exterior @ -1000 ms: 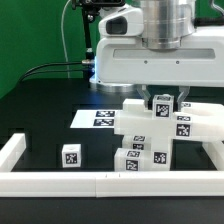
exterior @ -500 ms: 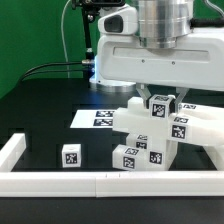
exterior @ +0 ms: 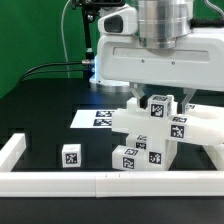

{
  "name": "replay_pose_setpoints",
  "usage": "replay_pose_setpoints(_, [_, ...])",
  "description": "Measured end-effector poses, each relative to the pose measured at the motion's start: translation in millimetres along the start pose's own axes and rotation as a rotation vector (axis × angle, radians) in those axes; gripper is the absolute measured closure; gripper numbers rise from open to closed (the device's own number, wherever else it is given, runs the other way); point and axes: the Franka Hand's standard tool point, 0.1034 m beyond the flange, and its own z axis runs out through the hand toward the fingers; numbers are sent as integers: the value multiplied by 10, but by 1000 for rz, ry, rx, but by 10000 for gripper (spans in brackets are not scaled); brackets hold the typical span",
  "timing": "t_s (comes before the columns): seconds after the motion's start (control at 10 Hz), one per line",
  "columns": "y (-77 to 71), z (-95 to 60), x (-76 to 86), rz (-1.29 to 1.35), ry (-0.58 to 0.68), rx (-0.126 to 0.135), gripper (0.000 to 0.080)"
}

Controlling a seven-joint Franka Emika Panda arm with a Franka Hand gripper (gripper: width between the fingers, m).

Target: Assemble chair

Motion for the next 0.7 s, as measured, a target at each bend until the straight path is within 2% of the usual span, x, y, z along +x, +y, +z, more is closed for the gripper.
replay_pose_setpoints(0.1, [-3,-8,-2,-1,0,1,184])
replay_pose_setpoints(0.2, [-17,-85,-9,-3,0,11,157])
replay_pose_setpoints(0.3, [2,-214,6,-2,-2,25,157])
replay_pose_setpoints(0.5, [158,-505,73,-9,-22,52,151])
replay_pose_setpoints(0.6, [258,-574,162,-2,-24,56,151])
replay_pose_setpoints(0.7, [245,-542,156,4,-20,53,151])
